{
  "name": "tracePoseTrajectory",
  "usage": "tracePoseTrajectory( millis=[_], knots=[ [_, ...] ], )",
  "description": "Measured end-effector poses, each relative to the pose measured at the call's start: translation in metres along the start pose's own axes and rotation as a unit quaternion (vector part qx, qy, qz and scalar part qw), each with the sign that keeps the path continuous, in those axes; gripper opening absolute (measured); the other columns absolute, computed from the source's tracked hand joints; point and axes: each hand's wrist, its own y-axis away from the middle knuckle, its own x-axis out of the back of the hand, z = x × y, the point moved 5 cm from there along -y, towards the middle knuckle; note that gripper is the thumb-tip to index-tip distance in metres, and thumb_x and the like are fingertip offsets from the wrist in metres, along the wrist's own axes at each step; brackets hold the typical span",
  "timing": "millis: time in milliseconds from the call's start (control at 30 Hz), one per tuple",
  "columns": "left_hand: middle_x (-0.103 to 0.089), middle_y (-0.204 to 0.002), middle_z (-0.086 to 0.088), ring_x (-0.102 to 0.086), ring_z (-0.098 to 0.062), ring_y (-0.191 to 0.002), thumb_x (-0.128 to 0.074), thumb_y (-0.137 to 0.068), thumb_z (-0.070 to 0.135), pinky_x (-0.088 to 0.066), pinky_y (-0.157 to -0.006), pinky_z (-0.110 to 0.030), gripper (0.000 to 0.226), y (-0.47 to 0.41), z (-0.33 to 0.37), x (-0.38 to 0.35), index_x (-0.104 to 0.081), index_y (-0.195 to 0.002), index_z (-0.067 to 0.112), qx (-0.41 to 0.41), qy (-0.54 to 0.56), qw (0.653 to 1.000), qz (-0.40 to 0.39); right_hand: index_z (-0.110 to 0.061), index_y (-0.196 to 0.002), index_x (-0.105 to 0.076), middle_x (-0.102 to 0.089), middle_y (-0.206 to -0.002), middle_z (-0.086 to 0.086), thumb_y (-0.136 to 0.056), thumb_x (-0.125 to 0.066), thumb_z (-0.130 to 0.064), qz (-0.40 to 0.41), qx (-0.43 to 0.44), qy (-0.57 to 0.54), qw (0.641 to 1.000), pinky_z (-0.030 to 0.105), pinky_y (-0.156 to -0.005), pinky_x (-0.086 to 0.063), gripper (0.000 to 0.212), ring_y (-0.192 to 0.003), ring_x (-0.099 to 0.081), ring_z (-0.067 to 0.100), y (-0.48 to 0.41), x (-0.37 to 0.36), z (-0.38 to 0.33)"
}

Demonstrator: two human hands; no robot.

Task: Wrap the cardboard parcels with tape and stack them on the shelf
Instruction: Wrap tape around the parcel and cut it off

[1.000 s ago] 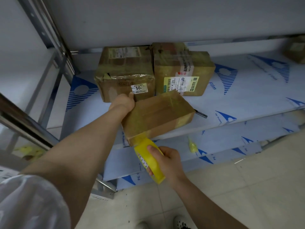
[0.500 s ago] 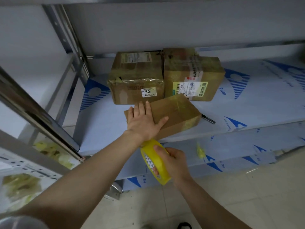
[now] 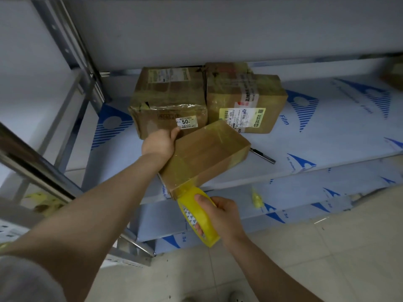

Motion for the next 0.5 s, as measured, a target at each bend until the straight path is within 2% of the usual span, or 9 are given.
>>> tracePoseTrajectory(
  millis=[100, 167, 200, 233, 267, 300, 333, 433, 500],
  knots=[
    [-0.064, -0.086, -0.016, -0.061, -0.034, -0.085, -0.032, -0.099, 0.050, -0.038, -0.072, -0.035, 0.054, 0.021, 0.017, 0.012, -0.060, -0.078, 0.010, -0.106, -0.073, 0.990, 0.057, -0.019, -0.037, -0.052, -0.053, -0.038, 0.002, -0.081, -0.071, -0.035, -0.003, -0.007, 0.005, 1.000, 0.023, -0.043, -0.045, 0.050, -0.037, -0.056, 0.021, 0.000, 0.000, -0.001],
    [-0.062, -0.115, -0.015, -0.053, -0.032, -0.115, -0.033, -0.086, 0.072, -0.028, -0.101, -0.042, 0.068, 0.032, 0.022, 0.011, -0.063, -0.110, 0.016, -0.125, -0.131, 0.983, -0.016, -0.019, -0.038, -0.055, -0.055, -0.040, 0.002, -0.080, -0.072, -0.036, -0.004, -0.012, 0.009, 1.000, 0.022, -0.042, -0.045, 0.049, -0.037, -0.057, 0.019, 0.000, 0.002, -0.002],
    [-0.045, -0.139, -0.015, -0.033, -0.030, -0.135, -0.033, -0.070, 0.088, -0.010, -0.112, -0.046, 0.093, 0.040, 0.018, 0.006, -0.049, -0.133, 0.020, -0.108, -0.164, 0.975, -0.099, -0.019, -0.039, -0.055, -0.056, -0.041, 0.004, -0.078, -0.074, -0.038, -0.008, -0.019, 0.008, 1.000, 0.024, -0.043, -0.047, 0.047, -0.038, -0.057, 0.021, 0.000, 0.003, -0.002],
    [-0.016, -0.156, -0.012, -0.005, -0.028, -0.145, -0.035, -0.051, 0.098, 0.009, -0.112, -0.049, 0.124, 0.050, 0.011, 0.002, -0.024, -0.148, 0.023, -0.081, -0.183, 0.964, -0.176, -0.018, -0.040, -0.057, -0.057, -0.043, 0.006, -0.076, -0.075, -0.039, -0.013, -0.028, 0.004, 1.000, 0.026, -0.045, -0.048, 0.045, -0.040, -0.058, 0.023, 0.001, 0.003, -0.003],
    [0.010, -0.159, -0.008, 0.015, -0.026, -0.145, -0.039, -0.035, 0.101, 0.018, -0.109, -0.050, 0.144, 0.060, 0.003, 0.000, 0.000, -0.152, 0.025, -0.061, -0.189, 0.952, -0.232, -0.018, -0.043, -0.058, -0.059, -0.045, 0.008, -0.074, -0.075, -0.040, -0.019, -0.036, -0.004, 0.999, 0.029, -0.047, -0.049, 0.043, -0.042, -0.059, 0.025, 0.001, 0.002, -0.004],
    [0.021, -0.156, -0.007, 0.022, -0.026, -0.143, -0.047, -0.030, 0.099, 0.016, -0.110, -0.050, 0.152, 0.070, -0.003, 0.000, 0.013, -0.150, 0.028, -0.052, -0.179, 0.946, -0.267, -0.018, -0.045, -0.061, -0.060, -0.048, 0.010, -0.074, -0.076, -0.040, -0.026, -0.040, -0.009, 0.999, 0.031, -0.050, -0.049, 0.039, -0.044, -0.059, 0.027, 0.002, 0.001, -0.005],
    [0.019, -0.155, -0.009, 0.019, -0.027, -0.143, -0.056, -0.036, 0.094, 0.009, -0.113, -0.048, 0.150, 0.076, -0.006, 0.001, 0.017, -0.149, 0.029, -0.050, -0.149, 0.946, -0.282, -0.019, -0.048, -0.064, -0.062, -0.050, 0.012, -0.075, -0.076, -0.040, -0.033, -0.043, -0.009, 0.998, 0.034, -0.052, -0.050, 0.036, -0.046, -0.060, 0.028, 0.004, -0.001, -0.007],
    [-0.010, -0.150, -0.014, -0.008, -0.033, -0.139, -0.073, -0.060, 0.070, -0.019, -0.113, -0.038, 0.124, 0.078, 0.001, 0.013, -0.002, -0.152, 0.026, -0.074, -0.100, 0.962, -0.244, -0.018, -0.055, -0.070, -0.066, -0.056, 0.013, -0.076, -0.077, -0.035, -0.087, -0.035, 0.011, 0.996, 0.037, -0.060, -0.052, 0.027, -0.050, -0.062, 0.028, 0.016, -0.001, -0.022],
    [-0.031, -0.141, -0.008, -0.028, -0.027, -0.132, -0.074, -0.060, 0.067, -0.032, -0.107, -0.033, 0.112, 0.073, 0.003, 0.023, -0.021, -0.150, 0.028, -0.058, -0.057, 0.964, -0.253, -0.011, -0.072, -0.075, -0.069, -0.066, 0.016, -0.068, -0.081, -0.031, -0.157, -0.015, 0.023, 0.987, 0.037, -0.063, -0.053, 0.021, -0.058, -0.066, 0.027, 0.031, 0.002, -0.045]
  ],
)
